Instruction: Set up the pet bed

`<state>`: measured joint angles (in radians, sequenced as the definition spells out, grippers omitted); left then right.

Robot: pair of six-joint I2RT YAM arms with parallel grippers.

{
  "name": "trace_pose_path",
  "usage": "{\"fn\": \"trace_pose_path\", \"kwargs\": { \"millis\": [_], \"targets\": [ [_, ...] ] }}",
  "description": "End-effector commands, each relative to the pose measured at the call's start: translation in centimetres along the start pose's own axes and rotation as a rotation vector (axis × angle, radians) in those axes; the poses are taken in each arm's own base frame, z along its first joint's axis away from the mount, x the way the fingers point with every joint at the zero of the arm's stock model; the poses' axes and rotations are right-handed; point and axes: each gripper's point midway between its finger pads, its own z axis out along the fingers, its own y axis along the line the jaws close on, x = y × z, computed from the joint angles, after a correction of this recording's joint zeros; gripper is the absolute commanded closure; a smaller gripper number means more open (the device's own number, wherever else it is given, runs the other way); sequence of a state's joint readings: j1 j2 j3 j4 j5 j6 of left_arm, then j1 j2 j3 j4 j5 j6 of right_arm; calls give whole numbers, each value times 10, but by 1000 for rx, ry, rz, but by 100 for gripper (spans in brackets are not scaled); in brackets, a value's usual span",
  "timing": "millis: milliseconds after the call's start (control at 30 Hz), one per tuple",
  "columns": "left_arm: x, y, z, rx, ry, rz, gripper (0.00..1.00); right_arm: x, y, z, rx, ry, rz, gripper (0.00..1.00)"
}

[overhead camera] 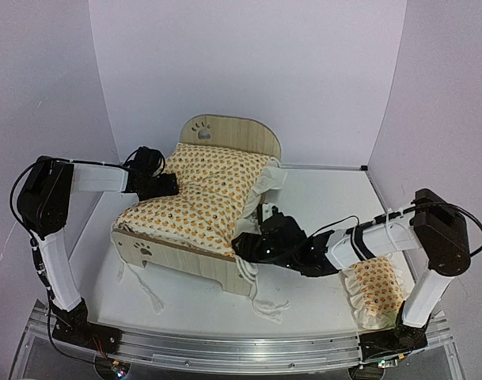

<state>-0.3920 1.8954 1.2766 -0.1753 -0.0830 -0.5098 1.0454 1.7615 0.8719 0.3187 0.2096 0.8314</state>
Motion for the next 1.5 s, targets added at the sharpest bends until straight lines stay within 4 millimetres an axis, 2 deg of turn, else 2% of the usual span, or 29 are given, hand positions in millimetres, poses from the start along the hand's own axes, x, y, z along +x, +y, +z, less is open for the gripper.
{"fn": "trace_pose_path", "kwargs": {
  "millis": [0, 100, 133, 200, 267, 367, 433, 467, 533, 600, 667, 767, 900, 1000, 1133, 1233, 1300, 1400, 1467],
  "targets": [
    [53, -86, -55, 269, 91, 138, 4, 71, 155, -52, -571, 197, -148, 27],
    [29, -36, -95, 34, 4, 214, 1, 58, 141, -65, -488, 162, -236, 18],
    [14, -21, -111, -45, -49, 227, 1, 51, 134, -68, -440, 150, -273, 12],
    [-7, 11, -145, -202, -107, 249, 0, 29, 111, -71, -285, 129, -344, 4],
    [-28, 29, -178, -296, -170, 248, 0, -1, 87, -76, -170, 94, -385, 2],
    [-39, 40, -208, -357, -197, 210, 0, -45, 49, -82, -76, 69, -398, 2],
    [-33, 42, -224, -338, -173, 131, 1, -77, 25, -84, -31, 25, -425, 2],
    [-24, 39, -230, -292, -142, 75, 1, -92, 15, -83, -3, 4, -458, 2],
    [-1, 34, -243, -178, -93, -51, 3, -134, -15, -75, 89, -52, -528, 2],
    [26, 28, -254, -49, -40, -187, 3, -176, -33, -63, 138, -114, -600, 2],
    [48, 24, -263, 50, 4, -261, 4, -211, -40, -44, 118, -160, -684, 2],
    [70, 21, -280, 153, 44, -330, 1, -259, -48, -6, 109, -189, -777, 2],
    [94, 22, -296, 234, 89, -378, 1, -295, -56, 32, 10, -190, -828, 5],
    [109, 44, -302, 166, 96, -391, 1, -306, -63, 58, -11, -168, -850, 17],
    [121, 58, -297, 99, 117, -379, 2, -307, -62, 75, -56, -150, -869, 36],
    [117, 59, -291, 66, 116, -377, 3, -307, -69, 86, -42, -147, -818, 68],
    [108, 56, -289, 59, 101, -365, 3, -307, -77, 82, 5, -142, -765, 89],
    [86, 42, -288, 93, 53, -322, 3, -304, -90, 61, 96, -154, -687, 100],
    [67, 24, -285, 141, 24, -289, 3, -303, -94, 39, 140, -187, -610, 100]
  ]
}}
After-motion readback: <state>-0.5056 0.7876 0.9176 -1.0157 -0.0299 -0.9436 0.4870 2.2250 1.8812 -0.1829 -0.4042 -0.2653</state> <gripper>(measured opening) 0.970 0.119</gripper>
